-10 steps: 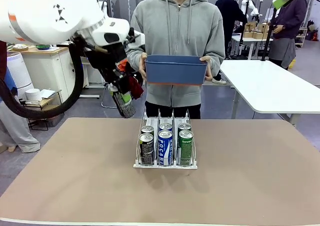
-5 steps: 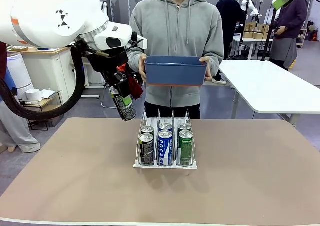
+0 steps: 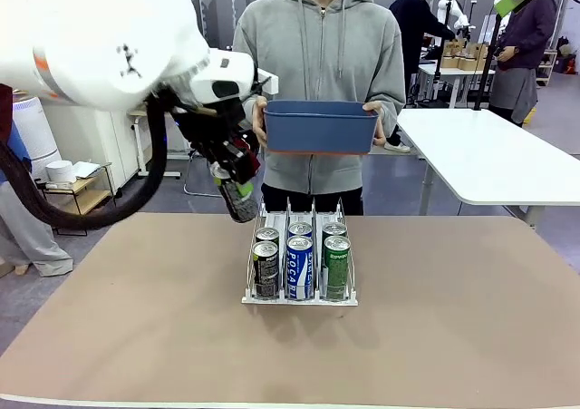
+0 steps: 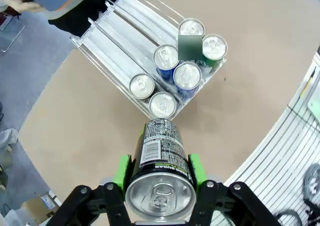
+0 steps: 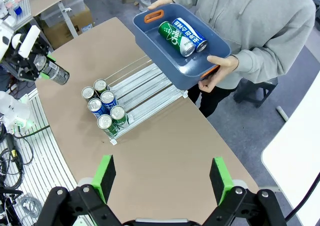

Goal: Fill the beverage cans into the dispenser.
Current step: Place the picked Pepsi coke in the line of the Automatic Can Dispenser with the same cans.

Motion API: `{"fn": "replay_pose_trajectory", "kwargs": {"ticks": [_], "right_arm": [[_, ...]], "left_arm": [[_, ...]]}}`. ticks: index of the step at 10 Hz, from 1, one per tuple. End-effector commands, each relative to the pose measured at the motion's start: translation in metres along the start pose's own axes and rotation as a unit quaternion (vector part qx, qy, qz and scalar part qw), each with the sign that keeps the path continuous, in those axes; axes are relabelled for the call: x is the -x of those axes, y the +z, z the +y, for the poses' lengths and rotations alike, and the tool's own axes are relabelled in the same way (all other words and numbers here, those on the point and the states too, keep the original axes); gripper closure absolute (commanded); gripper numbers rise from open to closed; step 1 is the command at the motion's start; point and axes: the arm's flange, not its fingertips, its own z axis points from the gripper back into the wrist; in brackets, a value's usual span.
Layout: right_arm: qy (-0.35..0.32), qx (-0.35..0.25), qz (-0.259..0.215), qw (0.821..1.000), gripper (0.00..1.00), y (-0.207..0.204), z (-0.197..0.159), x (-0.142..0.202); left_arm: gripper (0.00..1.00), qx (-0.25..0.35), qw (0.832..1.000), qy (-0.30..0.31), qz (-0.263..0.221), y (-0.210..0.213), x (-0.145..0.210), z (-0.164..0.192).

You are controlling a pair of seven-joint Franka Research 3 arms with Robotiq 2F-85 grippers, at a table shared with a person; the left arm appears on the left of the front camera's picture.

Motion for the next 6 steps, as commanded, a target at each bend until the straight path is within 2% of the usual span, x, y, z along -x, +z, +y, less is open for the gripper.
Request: {"fn": "replay_pose_trajectory", "kwargs": {"ticks": [1, 4, 6], "right_arm": [[-0.006, -0.003, -0.001, 1.000, 0.00, 0.001, 0.001, 0.000], [-0.006, -0.003, -0.001, 1.000, 0.00, 0.001, 0.001, 0.000], [-0.006, -0.003, -0.001, 1.000, 0.00, 0.001, 0.001, 0.000]], "left_arm": [[0.42, -0.047, 0.999, 0.007, -0.028, -0.011, 0.017, -0.029], [0.42, -0.042, 0.999, -0.026, -0.023, -0.040, 0.037, -0.070], [0.42, -0.023, 0.998, -0.063, -0.012, -0.064, 0.044, -0.082]]}}
